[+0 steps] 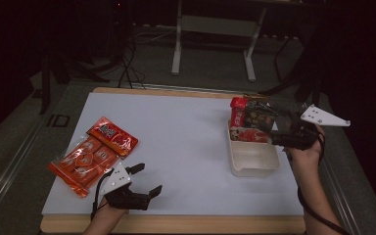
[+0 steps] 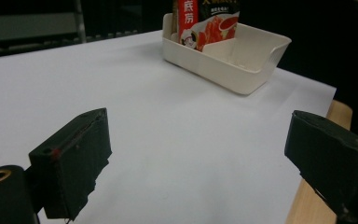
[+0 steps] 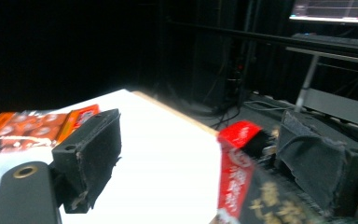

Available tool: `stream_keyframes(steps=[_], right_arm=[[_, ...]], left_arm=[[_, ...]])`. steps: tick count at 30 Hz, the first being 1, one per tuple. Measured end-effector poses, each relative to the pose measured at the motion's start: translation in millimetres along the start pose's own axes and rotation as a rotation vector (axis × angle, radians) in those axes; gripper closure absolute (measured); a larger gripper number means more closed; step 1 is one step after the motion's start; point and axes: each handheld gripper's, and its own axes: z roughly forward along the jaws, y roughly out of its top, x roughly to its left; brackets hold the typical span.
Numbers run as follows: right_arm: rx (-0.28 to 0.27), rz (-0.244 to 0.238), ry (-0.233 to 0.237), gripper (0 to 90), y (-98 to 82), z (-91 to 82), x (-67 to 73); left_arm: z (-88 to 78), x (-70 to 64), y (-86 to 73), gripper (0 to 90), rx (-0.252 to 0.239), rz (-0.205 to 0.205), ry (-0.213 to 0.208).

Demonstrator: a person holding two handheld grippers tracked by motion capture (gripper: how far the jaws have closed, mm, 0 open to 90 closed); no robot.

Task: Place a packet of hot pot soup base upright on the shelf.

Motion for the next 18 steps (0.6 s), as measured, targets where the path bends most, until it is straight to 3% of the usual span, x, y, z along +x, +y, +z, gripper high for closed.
stream_keyframes(steps=[3,6,9,13,18], right_arm=[[-0.008,0.014,0.041,14.1,-6.6,-2.2,11.4],[-0.014,0.025,0.067,14.1,-13.4,-5.0,21.3],[0.012,-0.001,0.076,14.6,-20.9,-5.7,34.4],[-0.002,0.012,0.124,13.4,-30.8,-8.3,46.9],[-0.006,0.003,0.158,14.6,-36.2,-11.2,54.2]], left_arm=[[-2.6,2.3,3.0,7.7,0.019,-0.012,0.015],[-7.1,5.9,4.2,7.7,0.01,-0.03,-0.015],[-11.4,8.2,6.6,10.1,0.007,-0.007,-0.005],[-18.1,13.1,9.7,17.5,-0.008,-0.001,-0.013],[-30.0,19.4,13.4,34.8,-0.028,0.022,0.029]])
